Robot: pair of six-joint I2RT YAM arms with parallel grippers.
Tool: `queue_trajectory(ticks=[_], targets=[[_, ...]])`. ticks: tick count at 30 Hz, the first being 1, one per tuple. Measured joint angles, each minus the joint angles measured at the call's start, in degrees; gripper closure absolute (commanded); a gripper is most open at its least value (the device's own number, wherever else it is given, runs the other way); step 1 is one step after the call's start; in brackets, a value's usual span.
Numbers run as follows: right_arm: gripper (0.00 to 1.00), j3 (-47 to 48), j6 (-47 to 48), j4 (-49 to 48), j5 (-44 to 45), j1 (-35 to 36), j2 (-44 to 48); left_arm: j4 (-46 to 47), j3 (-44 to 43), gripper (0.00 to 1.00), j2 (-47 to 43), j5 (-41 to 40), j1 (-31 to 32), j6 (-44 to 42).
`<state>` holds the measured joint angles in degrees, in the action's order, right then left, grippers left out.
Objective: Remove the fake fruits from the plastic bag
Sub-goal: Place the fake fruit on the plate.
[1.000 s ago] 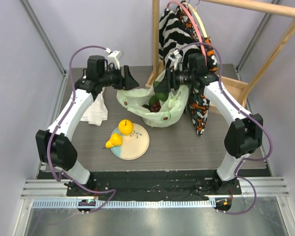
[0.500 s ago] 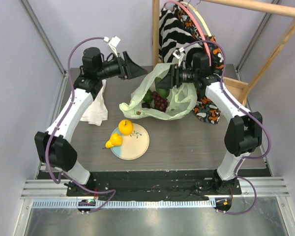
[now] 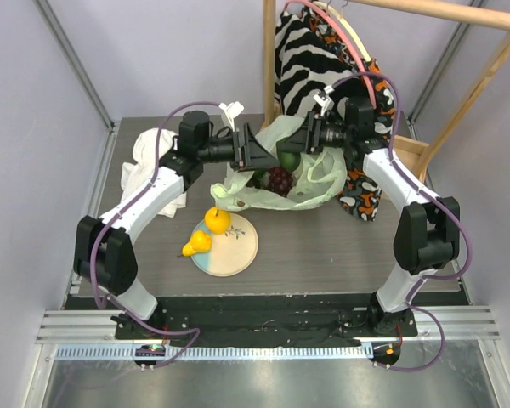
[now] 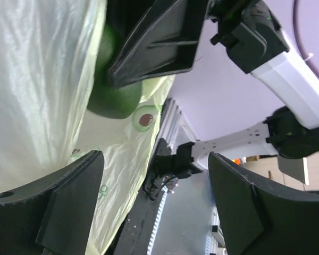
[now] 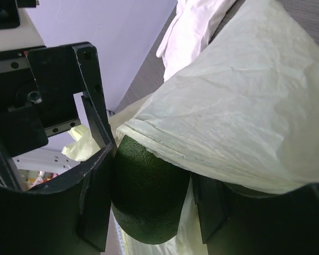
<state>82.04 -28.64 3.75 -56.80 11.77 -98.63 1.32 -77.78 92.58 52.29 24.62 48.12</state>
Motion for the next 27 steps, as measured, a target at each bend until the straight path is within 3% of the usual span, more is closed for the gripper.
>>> queue_trajectory(ticks=[10, 17, 19, 20, 21, 23, 27], targets=[[0.5, -1.0, -13.0, -7.2, 0.1, -0.5, -0.1, -3.5, -6.2, 0.19, 6.1, -11.7, 4.7, -5.4], [0.49, -3.7, -15.4, -10.1, 1.3, -0.7, -0.1, -5.0, -12.2, 0.26, 13.6, -15.1, 7.3, -6.8], [0.49, -4.3, -15.9, -10.6, 1.8, -0.7, -0.1, -5.5, -12.9, 0.38, 14.1, -15.6, 7.3, -7.1], [0.46, -4.5, -16.1, -10.8, 2.1, -0.7, -0.1, -5.7, -13.1, 0.5, 14.2, -15.8, 7.4, -7.1], [0.43, -4.7, -16.3, -11.1, 2.4, -0.7, -0.1, -5.7, -13.2, 0.71, 14.2, -15.9, 7.4, -7.4], [0.38, -4.8, -16.3, -11.6, 2.5, -0.7, -0.1, -5.8, -13.2, 0.96, 14.1, -15.7, 7.5, -8.1], [0.28, -4.9, -16.2, -11.7, 2.1, -0.8, -0.1, -7.6, -13.2, 1.0, 13.6, -14.8, 7.5, -11.4]])
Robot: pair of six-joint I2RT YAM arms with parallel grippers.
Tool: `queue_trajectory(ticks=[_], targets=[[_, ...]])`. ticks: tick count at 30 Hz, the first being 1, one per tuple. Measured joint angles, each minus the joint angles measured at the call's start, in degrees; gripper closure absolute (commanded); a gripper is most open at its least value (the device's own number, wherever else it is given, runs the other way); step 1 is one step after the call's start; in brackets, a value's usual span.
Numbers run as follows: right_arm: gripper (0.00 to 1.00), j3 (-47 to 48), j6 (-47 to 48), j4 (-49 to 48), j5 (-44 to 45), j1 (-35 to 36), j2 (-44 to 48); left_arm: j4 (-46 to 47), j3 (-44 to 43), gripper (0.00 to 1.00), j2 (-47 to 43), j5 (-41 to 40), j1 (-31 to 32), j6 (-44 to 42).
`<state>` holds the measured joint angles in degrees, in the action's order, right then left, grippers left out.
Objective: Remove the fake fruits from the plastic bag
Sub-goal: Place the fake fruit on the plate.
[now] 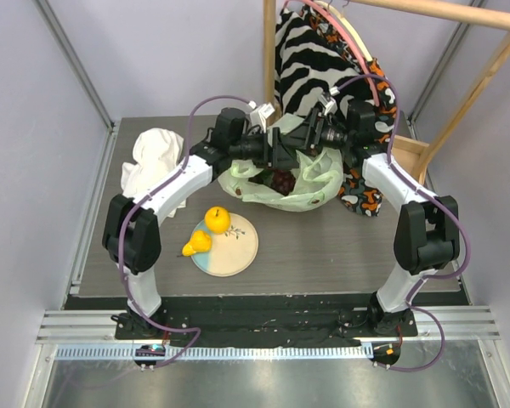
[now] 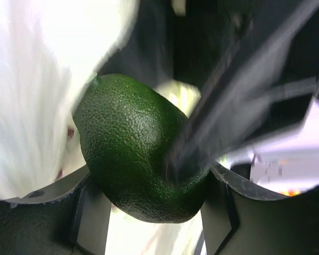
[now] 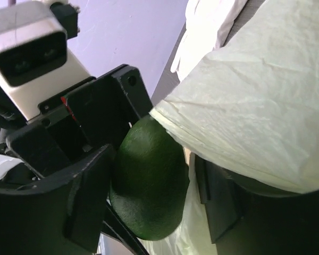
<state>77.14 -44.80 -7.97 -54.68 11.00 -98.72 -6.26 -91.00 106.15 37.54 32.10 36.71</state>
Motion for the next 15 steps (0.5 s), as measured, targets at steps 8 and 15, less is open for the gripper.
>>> queue_trajectory(ticks=[8, 15], targets=[[0.2, 1.1, 1.4, 0.3, -0.7, -1.7, -1.1, -20.8, 2.6, 1.0, -10.6, 10.4, -0.5, -21.6], [0.2, 1.4, 4.2, 0.5, -0.2, -2.6, -2.3, -53.8, 0.5, 1.0, -21.0, 8.3, 1.2, -56.6]])
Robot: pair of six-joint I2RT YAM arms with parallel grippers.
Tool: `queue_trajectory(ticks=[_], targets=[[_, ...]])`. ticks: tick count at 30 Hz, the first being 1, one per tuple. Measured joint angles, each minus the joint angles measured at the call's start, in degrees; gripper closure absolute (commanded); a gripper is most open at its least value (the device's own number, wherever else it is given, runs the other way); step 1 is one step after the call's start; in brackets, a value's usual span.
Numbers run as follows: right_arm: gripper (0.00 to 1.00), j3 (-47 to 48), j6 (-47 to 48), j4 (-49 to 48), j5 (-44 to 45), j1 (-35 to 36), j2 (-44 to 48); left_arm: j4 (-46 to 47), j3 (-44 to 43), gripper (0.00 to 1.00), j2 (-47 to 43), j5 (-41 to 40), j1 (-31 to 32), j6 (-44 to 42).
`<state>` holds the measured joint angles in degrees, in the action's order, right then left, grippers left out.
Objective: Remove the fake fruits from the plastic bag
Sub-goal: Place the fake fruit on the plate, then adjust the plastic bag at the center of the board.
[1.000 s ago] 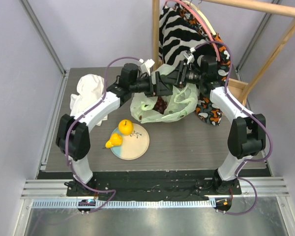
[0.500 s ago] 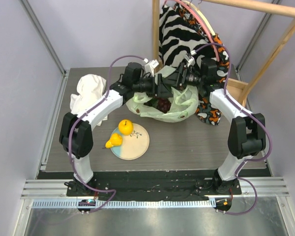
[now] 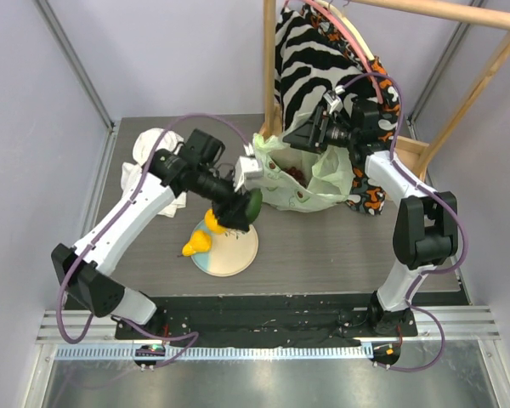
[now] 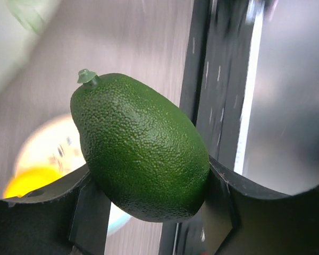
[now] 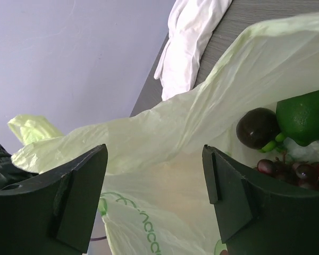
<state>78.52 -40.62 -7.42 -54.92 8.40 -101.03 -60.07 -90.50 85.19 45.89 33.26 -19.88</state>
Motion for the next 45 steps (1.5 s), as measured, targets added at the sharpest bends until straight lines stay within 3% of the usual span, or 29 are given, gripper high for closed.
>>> queue_trajectory(ticks=[4, 10, 12, 14, 20, 22, 24, 28, 29, 33, 36, 41, 45], targets=[[0.2, 0.0, 0.9, 0.5, 0.2, 0.0, 0.0, -9.3, 8.0, 1.0, -1.3, -7.5, 3.1, -11.4], [0.19, 0.0, 2.6, 1.7, 0.4, 0.0, 0.0, -11.1, 15.5, 1.0, 2.8, -21.0, 5.4, -13.6], [0.19, 0.0, 3.1, 1.9, 0.4, 0.0, 0.0, -9.9, 15.8, 0.94, 4.8, -25.2, 5.7, -13.3], [0.19, 0.0, 3.3, 2.2, 0.4, 0.0, 0.1, -8.3, 15.8, 0.8, 7.4, -29.1, 6.1, -12.2], [0.19, -0.4, 3.8, 2.8, 0.6, -0.1, 0.3, -4.5, 13.7, 0.53, 14.8, -33.9, 6.4, -7.0], [0.19, -0.4, 4.1, 2.9, 0.6, -0.3, 0.3, -3.5, 12.7, 0.24, 16.0, -34.4, 6.5, -5.3], [0.19, -0.5, 4.3, 3.0, 0.6, -0.4, 0.3, -2.3, 12.0, 0.0, 16.9, -34.9, 6.5, -3.0], [0.18, -0.5, 4.6, 3.1, 0.4, -0.4, 0.3, -1.5, 11.6, 0.0, 17.3, -34.7, 6.5, 0.5], [0.12, -0.5, 4.8, 3.1, 0.3, -0.5, 0.3, -1.9, 11.0, 0.0, 17.3, -33.9, 6.5, 1.2], [0.03, -0.5, 6.6, 5.5, 0.5, -1.0, 1.1, -3.2, 6.4, 0.0, 15.9, -28.7, 6.1, 3.1], [0.0, -0.5, 11.8, 11.8, 2.0, -1.5, 3.1, -2.2, 3.2, 0.0, 9.9, -23.3, 5.0, 5.0], [0.01, -0.7, 19.8, 19.8, 5.7, -1.9, 10.1, 4.1, -2.0, 0.0, -3.8, -20.2, 2.3, 11.5], [0.04, -1.0, 24.8, 23.3, 9.4, -0.7, 15.2, 9.4, -5.5, 0.0, -6.2, -20.9, 1.4, 15.6]])
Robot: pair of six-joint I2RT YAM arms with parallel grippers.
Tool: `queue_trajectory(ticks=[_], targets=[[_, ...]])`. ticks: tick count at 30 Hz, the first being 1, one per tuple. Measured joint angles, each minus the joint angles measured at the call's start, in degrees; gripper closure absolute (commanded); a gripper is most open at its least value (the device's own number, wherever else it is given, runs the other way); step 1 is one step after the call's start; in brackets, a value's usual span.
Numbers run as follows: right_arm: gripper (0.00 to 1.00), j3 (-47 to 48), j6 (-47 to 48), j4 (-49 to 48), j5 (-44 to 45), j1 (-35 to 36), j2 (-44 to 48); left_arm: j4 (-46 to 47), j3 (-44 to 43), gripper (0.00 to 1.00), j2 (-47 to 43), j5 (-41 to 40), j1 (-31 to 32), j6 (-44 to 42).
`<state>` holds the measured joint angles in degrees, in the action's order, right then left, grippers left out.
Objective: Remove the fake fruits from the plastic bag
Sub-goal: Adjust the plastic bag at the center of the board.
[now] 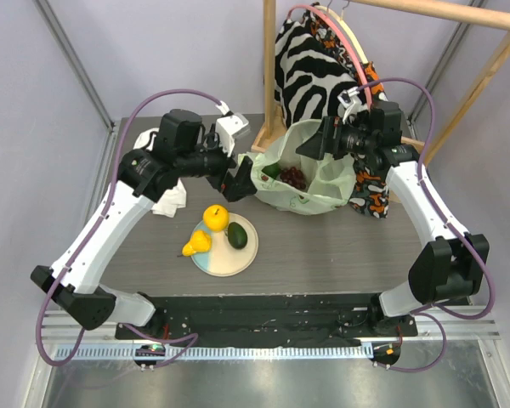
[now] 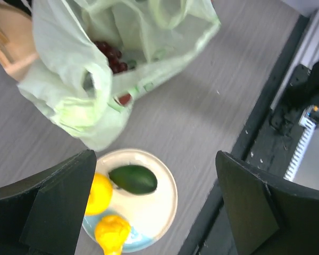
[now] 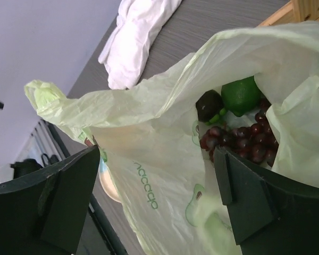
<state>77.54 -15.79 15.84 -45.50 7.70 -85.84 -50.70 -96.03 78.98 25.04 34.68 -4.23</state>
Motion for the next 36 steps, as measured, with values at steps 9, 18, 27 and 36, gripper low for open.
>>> queue_trajectory(ticks=[9, 18, 27, 36], targets=[[0.21, -4.2, 6.8, 5.5, 8.1, 5.2, 2.0, 5.6, -0.4, 0.0, 8.3, -7.5, 0.2, -2.8], [0.3, -5.4, 12.3, 6.9, 14.1, 9.9, 1.1, 15.2, -1.1, 0.11, 10.8, -14.1, 1.4, -7.0], [0.29, -22.4, 17.6, 11.3, 16.6, 17.8, 5.6, 13.2, 1.7, 1.0, 12.1, -14.4, 2.4, -5.3], [0.3, -16.6, 22.2, 13.9, 17.2, 17.3, 9.4, 11.5, 9.4, 1.0, 0.3, -11.5, 2.4, 0.9]])
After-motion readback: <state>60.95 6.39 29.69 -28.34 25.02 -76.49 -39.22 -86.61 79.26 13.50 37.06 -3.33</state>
